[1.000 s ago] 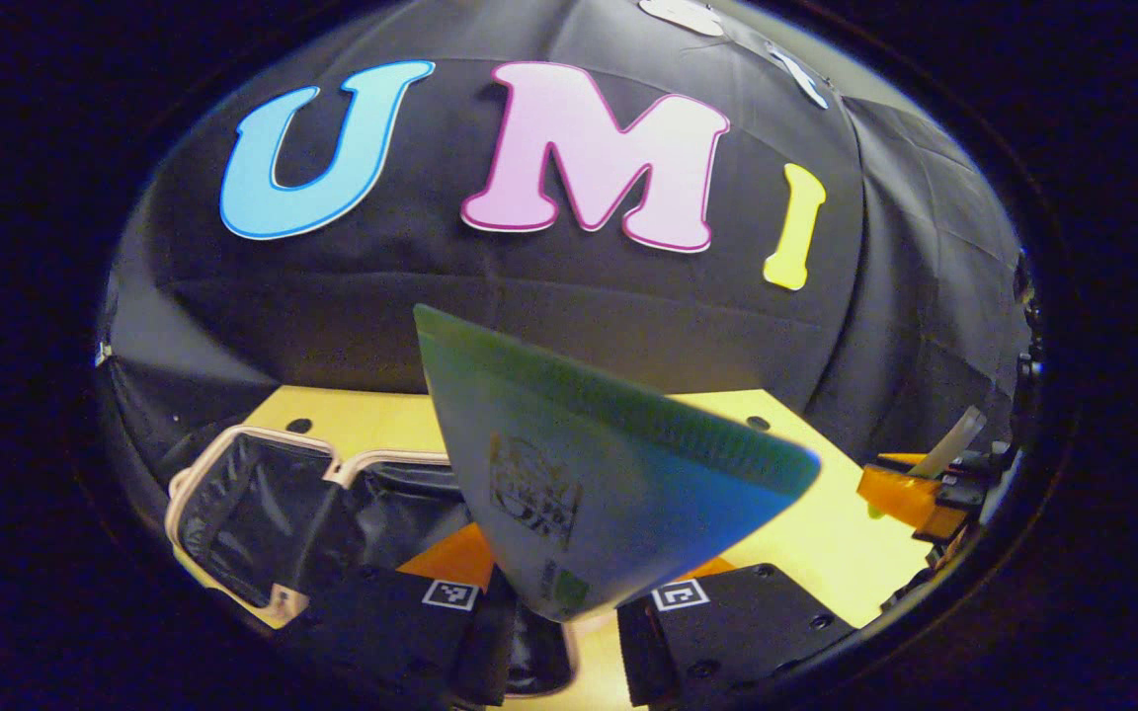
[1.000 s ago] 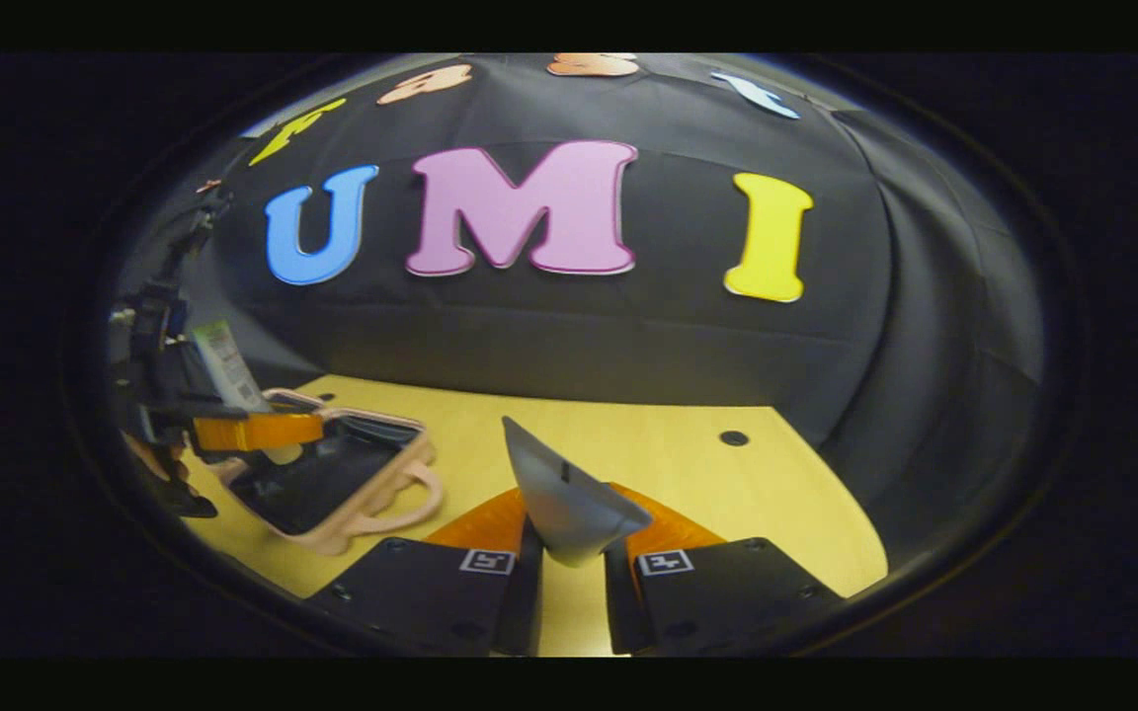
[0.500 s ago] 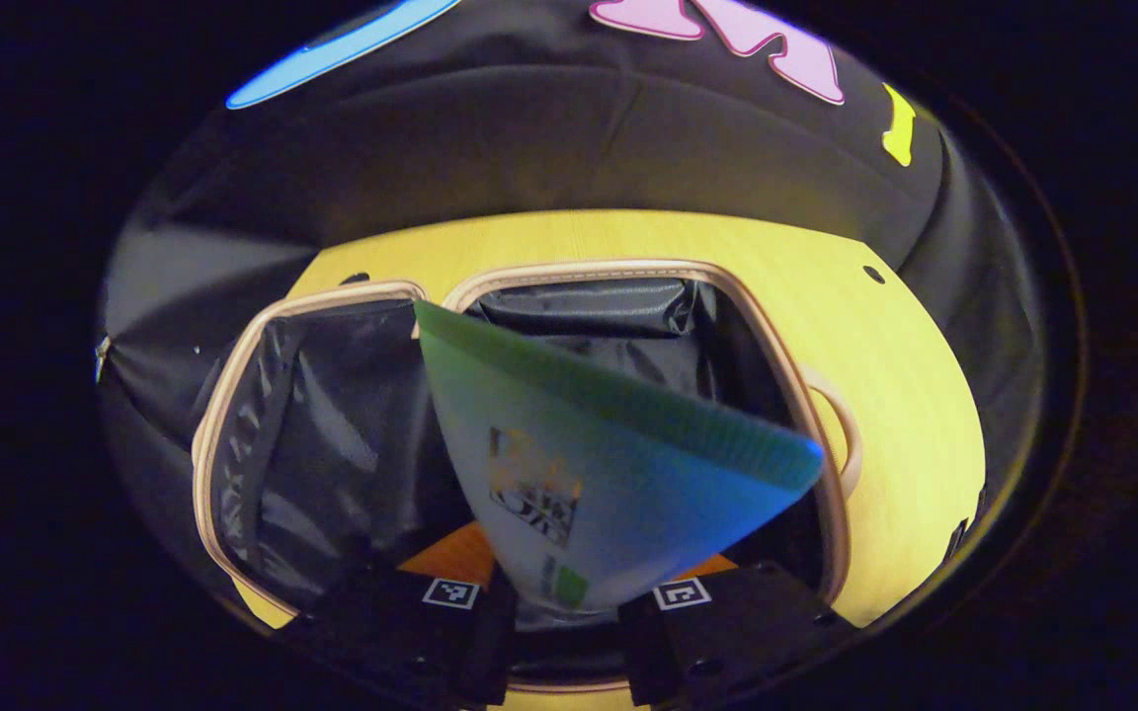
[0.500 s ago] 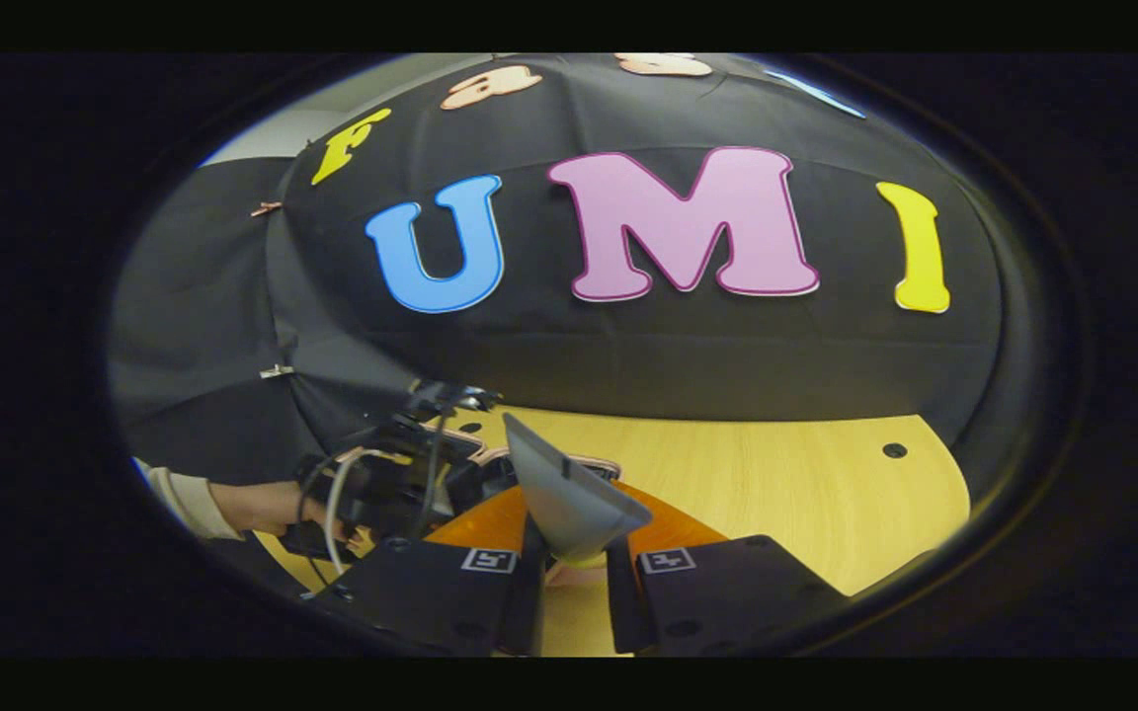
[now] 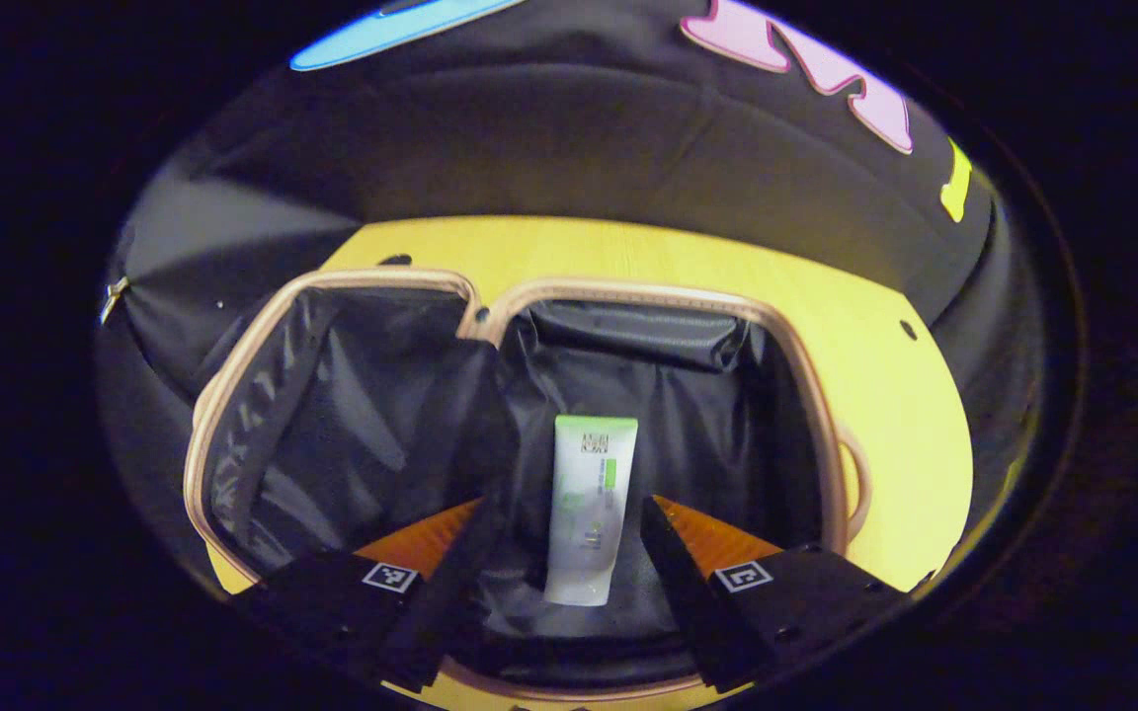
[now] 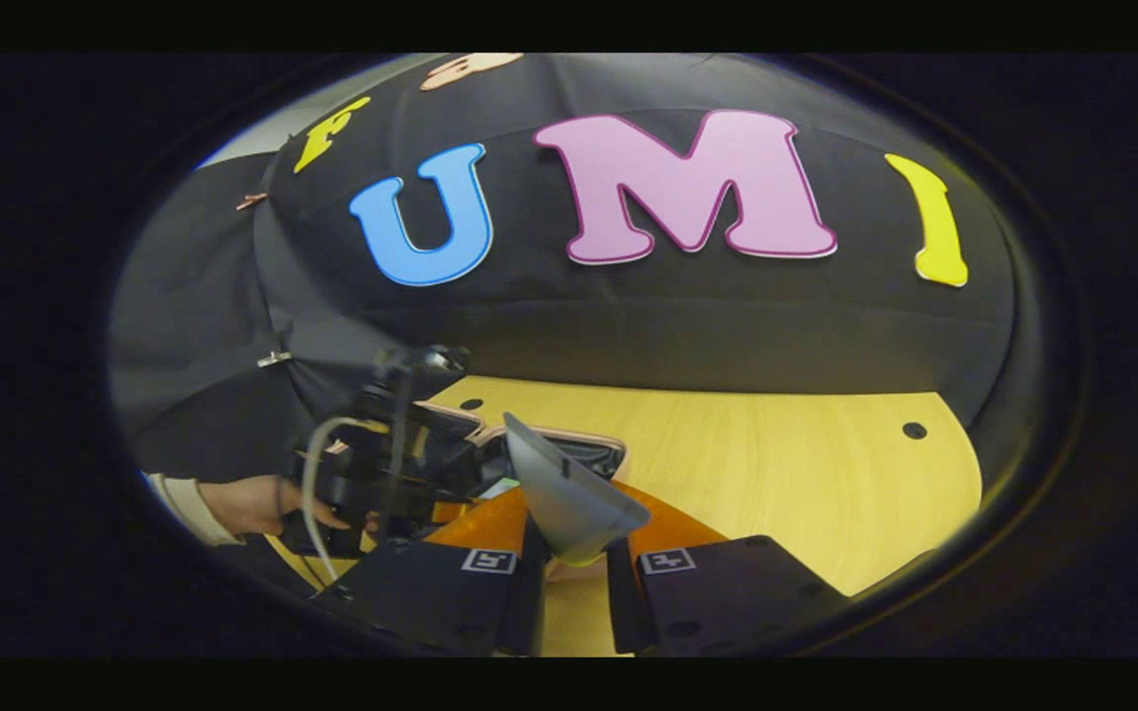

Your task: First open the suitcase, pack the skin care products into it, and then close the suitcase.

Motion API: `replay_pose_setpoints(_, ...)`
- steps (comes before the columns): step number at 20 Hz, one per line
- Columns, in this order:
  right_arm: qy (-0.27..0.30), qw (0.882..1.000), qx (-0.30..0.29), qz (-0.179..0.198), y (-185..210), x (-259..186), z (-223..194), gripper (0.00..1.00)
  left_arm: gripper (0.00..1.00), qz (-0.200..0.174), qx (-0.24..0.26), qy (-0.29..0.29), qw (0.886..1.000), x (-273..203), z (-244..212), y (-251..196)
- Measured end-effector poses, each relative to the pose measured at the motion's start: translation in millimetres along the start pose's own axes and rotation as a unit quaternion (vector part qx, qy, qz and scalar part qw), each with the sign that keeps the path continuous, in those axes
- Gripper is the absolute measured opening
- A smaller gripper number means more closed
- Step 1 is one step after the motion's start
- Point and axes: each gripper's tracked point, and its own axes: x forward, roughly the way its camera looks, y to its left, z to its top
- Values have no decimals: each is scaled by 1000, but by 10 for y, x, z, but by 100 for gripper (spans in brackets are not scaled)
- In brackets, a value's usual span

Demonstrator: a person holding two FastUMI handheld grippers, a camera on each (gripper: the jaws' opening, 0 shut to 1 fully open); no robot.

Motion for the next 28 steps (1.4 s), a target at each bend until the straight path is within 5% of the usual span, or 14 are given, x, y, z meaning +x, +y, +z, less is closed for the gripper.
replay_pose_setpoints(5,44,999,-3,18,363,348,-151,23,98,65,-13,-130,989,-1228,261,937)
replay_pose_setpoints(8,112,993,14,25,604,766,-630,30,97,83,-10,-146,986,-1832,-58,1304)
replay_pose_setpoints(9,117,993,22,14,610,906,-716,23,96,92,-3,-160,983,-2000,-204,1370)
replay_pose_setpoints(13,208,977,42,-35,511,1244,-1399,31,96,60,-52,-156,985,-2350,-935,1209)
replay_pose_setpoints(14,225,972,44,-46,468,1300,-1513,22,96,54,-74,-143,985,-2349,-1114,1170)
replay_pose_setpoints(16,240,966,42,-83,367,1371,-1627,23,96,42,-102,-115,987,-2324,-1402,1058)
replay_pose_setpoints(17,243,964,53,-89,391,1378,-1643,31,96,44,-103,-110,988,-2327,-1486,1054)
replay_pose_setpoints(18,240,965,57,-92,413,1394,-1615,26,96,47,-99,-110,988,-2334,-1519,1058)
replay_pose_setpoints(25,165,983,35,-79,643,1122,-1146,100,96,73,-126,-165,975,-2346,-1068,1539)
replay_pose_setpoints(28,117,990,9,-73,617,821,-899,98,96,105,-144,-180,967,-2130,-763,2030)
